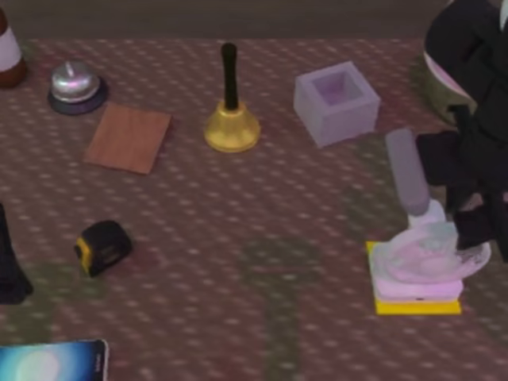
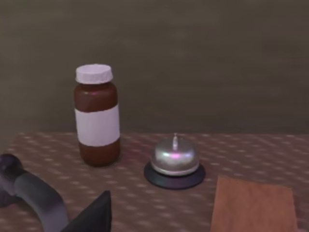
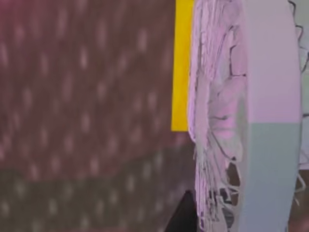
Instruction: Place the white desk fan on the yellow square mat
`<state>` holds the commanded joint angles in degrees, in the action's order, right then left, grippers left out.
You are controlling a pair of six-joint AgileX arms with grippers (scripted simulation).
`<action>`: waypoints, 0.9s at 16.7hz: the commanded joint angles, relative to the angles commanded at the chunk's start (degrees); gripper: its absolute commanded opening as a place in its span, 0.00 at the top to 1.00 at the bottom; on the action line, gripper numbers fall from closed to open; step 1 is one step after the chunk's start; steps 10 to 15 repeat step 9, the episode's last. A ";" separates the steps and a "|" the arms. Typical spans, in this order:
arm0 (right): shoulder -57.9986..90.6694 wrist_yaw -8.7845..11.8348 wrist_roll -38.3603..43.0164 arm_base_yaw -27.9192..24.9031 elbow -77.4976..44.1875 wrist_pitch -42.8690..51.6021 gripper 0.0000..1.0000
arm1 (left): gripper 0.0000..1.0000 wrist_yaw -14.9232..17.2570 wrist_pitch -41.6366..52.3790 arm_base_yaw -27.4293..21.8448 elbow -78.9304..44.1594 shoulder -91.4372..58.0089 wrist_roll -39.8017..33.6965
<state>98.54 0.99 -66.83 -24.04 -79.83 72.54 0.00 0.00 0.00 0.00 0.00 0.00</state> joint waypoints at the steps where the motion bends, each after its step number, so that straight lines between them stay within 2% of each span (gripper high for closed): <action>1: 0.00 0.00 0.00 0.00 0.00 0.00 0.17 | 0.00 0.00 0.00 0.00 0.00 0.00 0.00; 3: 0.00 0.00 0.00 0.00 0.00 0.00 0.02 | 0.00 0.00 0.00 0.00 0.00 0.00 0.00; 4: 0.00 0.00 0.00 0.00 0.00 0.00 0.00 | 0.00 0.00 0.00 0.00 0.00 0.00 0.00; 15: 0.00 0.00 0.00 0.00 0.00 0.00 0.00 | 0.00 0.00 0.00 0.00 0.00 0.00 0.00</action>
